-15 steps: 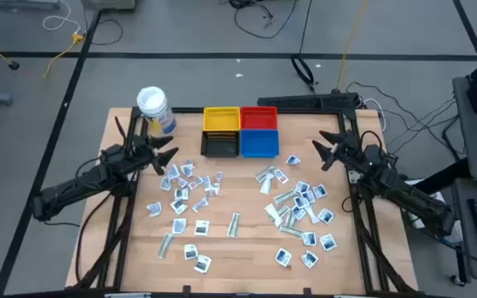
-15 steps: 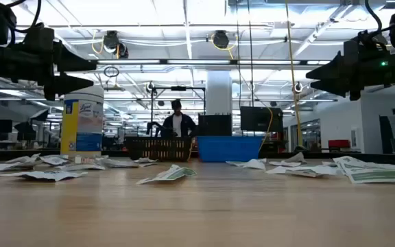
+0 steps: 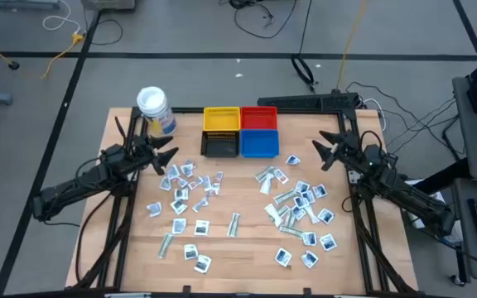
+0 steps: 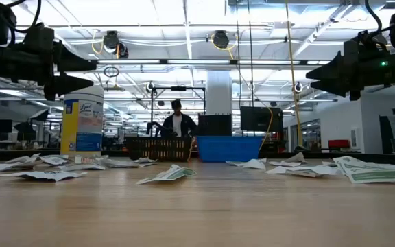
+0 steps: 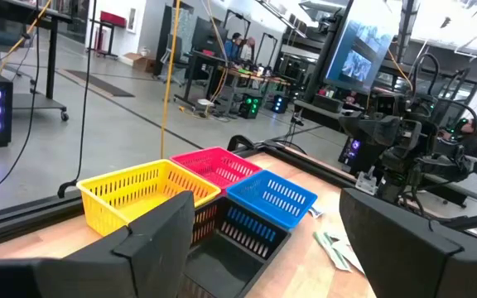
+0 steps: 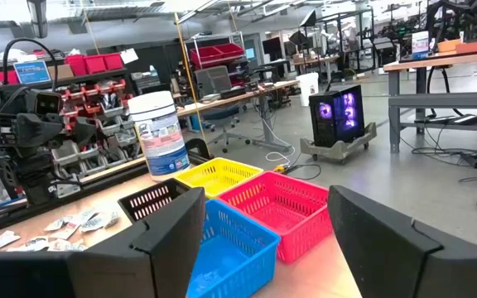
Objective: Pick & Place First Aid Supplies
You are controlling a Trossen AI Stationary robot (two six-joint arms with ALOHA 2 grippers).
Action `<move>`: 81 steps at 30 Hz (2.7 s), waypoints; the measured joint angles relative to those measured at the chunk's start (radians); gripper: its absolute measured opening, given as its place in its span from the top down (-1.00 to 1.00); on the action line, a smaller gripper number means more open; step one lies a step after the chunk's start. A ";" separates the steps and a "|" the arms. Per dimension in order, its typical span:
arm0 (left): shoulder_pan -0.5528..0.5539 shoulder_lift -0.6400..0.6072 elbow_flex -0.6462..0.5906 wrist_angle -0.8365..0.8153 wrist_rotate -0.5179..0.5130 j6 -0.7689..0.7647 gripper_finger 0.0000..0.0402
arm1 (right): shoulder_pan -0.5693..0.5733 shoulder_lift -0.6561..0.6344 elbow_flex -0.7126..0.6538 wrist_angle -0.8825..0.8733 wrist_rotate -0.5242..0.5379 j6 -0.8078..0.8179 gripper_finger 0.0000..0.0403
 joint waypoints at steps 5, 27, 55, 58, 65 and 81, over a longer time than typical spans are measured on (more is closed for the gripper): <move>0.000 0.000 0.000 0.000 0.000 0.000 -0.52 | 0.000 0.000 0.000 0.000 0.000 0.000 -0.26; 0.000 0.000 0.000 0.000 0.000 0.000 -0.52 | 0.000 0.000 0.000 0.000 0.000 0.000 -0.26; 0.000 0.000 0.000 0.000 0.000 0.000 -0.52 | 0.003 0.000 0.004 0.014 0.053 0.024 -0.26; 0.000 0.000 0.000 0.000 0.000 0.000 -0.52 | 0.003 0.019 0.047 -0.027 0.059 0.030 -0.26; 0.000 0.000 0.000 0.000 0.000 0.000 -0.52 | 0.003 0.145 0.241 -0.232 0.186 0.117 -0.26; 0.000 0.000 0.000 0.000 0.000 0.000 -0.52 | 0.004 0.481 0.737 -0.760 0.183 0.169 -0.26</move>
